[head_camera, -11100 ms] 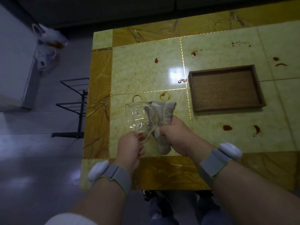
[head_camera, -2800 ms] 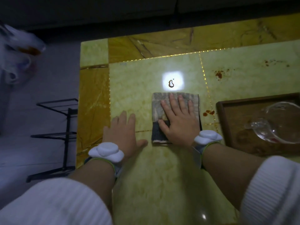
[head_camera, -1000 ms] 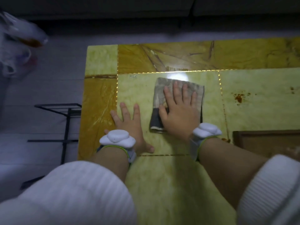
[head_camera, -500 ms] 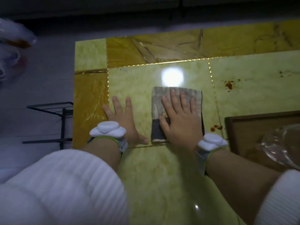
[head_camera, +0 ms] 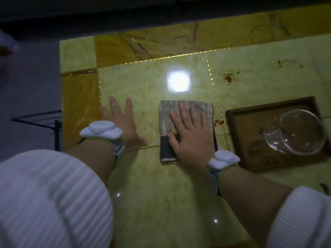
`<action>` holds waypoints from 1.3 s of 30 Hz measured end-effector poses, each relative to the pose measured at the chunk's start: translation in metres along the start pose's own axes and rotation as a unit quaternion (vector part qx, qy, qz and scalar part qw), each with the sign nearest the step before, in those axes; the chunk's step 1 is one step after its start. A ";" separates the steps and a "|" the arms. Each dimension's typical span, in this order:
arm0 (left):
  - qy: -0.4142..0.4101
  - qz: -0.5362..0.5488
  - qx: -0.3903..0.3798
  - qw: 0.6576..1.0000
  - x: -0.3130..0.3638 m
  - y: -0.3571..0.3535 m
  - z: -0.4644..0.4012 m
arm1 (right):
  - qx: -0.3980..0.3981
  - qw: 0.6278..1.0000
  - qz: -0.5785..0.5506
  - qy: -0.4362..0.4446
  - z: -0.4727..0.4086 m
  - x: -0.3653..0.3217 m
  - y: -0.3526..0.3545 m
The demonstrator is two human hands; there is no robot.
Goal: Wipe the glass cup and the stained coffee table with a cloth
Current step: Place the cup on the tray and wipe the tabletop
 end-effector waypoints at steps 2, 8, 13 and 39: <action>-0.027 -0.001 -0.004 1.000 0.011 -0.002 0.009 | -0.001 0.999 -0.002 0.032 0.024 0.003 -0.005; -0.062 -0.017 -0.076 0.995 0.038 -0.040 0.033 | 0.005 0.999 -0.006 0.037 0.011 0.025 -0.003; -0.063 -0.014 -0.058 0.996 0.037 -0.050 0.026 | 0.022 0.998 -0.019 -0.051 0.027 0.019 -0.012; -0.058 -0.004 -0.055 0.997 0.041 -0.045 0.032 | 0.021 0.995 -0.024 -0.090 0.025 0.007 -0.012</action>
Point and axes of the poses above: each hand's wrist, its own z-axis away from the middle knuckle, its own y-axis out of the back of the hand, x = y × z, the point moved 5 cm from there along -z, towards the middle knuckle, and after that the axes turned 13 degrees about z, right-handed, at the moved point
